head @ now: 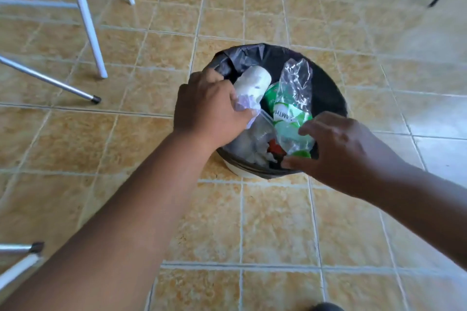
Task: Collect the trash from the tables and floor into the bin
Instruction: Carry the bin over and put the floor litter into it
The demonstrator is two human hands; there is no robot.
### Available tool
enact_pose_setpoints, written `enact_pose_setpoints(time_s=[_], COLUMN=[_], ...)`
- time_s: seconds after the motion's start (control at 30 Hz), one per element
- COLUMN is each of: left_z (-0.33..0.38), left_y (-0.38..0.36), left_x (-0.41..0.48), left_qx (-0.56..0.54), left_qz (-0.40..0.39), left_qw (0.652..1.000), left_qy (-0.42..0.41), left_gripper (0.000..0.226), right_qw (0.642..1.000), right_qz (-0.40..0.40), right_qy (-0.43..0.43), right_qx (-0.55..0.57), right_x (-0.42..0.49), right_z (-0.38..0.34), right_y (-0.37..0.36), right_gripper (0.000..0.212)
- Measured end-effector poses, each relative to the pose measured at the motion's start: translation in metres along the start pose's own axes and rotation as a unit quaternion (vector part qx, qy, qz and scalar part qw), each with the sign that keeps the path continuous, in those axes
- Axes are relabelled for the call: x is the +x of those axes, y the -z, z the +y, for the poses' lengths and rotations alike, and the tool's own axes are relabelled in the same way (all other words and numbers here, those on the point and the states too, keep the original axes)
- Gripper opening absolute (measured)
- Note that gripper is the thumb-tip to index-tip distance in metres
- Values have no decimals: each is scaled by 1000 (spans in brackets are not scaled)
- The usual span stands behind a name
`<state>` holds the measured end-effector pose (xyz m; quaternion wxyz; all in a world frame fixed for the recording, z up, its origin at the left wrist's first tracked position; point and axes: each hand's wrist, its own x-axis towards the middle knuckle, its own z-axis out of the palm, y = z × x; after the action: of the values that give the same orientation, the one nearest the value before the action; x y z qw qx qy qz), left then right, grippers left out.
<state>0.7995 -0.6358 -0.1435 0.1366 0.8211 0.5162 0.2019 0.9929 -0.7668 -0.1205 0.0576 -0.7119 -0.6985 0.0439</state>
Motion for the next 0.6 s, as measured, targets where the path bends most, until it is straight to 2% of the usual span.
enact_pose_setpoints(time_s=[0.13, 0.2, 0.27, 0.33, 0.43, 0.53, 0.6], left_z=[0, -4, -9, -17, -27, -36, -37], left_y=[-1, 0, 1, 0, -5, -12, -16], left_x=[-2, 0, 3, 6, 11, 16, 19], left_qx=[13, -8, -32, -64, -107, -167, -220], left_qz=[1, 29, 44, 40, 3, -40, -47], left_qw=[1000, 1000, 998, 994, 983, 965, 951], left_qy=[-5, 2, 31, 76, 149, 200, 212], left_gripper=[44, 40, 39, 45, 58, 62, 55], right_qw=[999, 996, 990, 981, 968, 948, 933], right_qz=[16, 61, 128, 183, 194, 210, 222], right_qy=[44, 56, 46, -8, -124, -162, -175], right_qx=[-1, 15, 42, 65, 104, 179, 224], right_x=[8, 15, 23, 31, 38, 38, 38], right_z=[5, 18, 38, 57, 78, 86, 91], right_y=[-7, -8, -11, -17, -31, -41, -45], right_gripper=[77, 67, 47, 36, 46, 45, 44])
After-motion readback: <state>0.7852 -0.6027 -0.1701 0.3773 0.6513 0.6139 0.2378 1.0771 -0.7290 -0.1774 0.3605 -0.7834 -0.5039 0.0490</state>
